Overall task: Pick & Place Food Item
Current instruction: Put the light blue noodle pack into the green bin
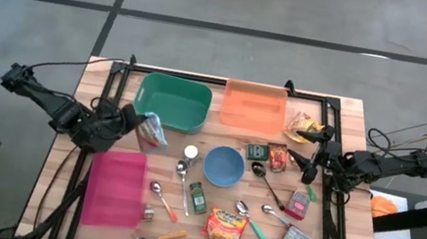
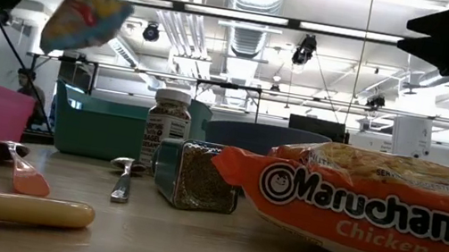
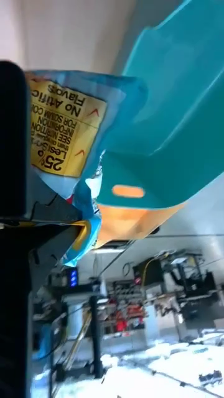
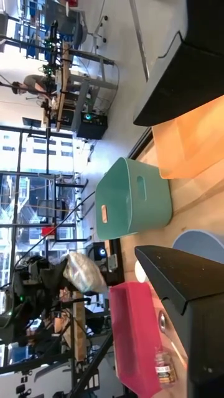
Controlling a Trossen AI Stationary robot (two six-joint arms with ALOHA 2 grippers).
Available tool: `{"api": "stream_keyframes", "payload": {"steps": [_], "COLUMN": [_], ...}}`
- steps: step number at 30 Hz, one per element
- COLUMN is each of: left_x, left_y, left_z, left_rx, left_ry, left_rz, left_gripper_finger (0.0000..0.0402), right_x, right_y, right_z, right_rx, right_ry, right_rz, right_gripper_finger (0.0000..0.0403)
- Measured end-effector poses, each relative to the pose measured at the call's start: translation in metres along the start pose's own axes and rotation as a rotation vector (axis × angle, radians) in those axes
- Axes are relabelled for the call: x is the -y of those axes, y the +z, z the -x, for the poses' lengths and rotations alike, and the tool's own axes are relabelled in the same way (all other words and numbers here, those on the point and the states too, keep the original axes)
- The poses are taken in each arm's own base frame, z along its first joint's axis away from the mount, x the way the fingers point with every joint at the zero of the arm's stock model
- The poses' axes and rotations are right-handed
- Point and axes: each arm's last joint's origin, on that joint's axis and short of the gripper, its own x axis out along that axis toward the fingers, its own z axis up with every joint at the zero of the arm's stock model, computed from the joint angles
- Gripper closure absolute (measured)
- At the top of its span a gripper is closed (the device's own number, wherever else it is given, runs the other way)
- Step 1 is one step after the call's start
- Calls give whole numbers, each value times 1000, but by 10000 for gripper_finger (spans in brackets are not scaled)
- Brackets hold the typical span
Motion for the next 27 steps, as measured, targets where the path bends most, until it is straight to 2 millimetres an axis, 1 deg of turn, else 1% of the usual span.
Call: {"api": "stream_keyframes", "payload": {"steps": [5, 8, 11, 15, 20, 23, 27], "left_x": [11, 22, 32, 41, 43, 41, 39], "left_y": [9, 20, 34, 59, 88, 96, 98], "left_z": [-12, -21, -35, -58, -91, -109, -134], "left_rx": [45, 40, 13, -32, -138, -215, -286], "left_ry": [-14, -34, -60, -107, -157, -182, -204], "left_rz": [-55, -81, -106, -149, -187, -203, -223], "left_gripper_finger": [401, 401, 401, 401, 401, 401, 401], "right_x": [0, 0, 0, 0, 0, 0, 0], "right_y": [1, 1, 1, 1, 2, 2, 2], "right_z": [0, 0, 0, 0, 0, 0, 0], "right_rx": [4, 6, 7, 8, 8, 8, 8], "right_ry": [0, 0, 0, 1, 1, 1, 1], "right_rz": [-6, -17, -39, -61, -62, -62, -68], "right_gripper_finger": [76, 76, 76, 76, 76, 76, 76]}}
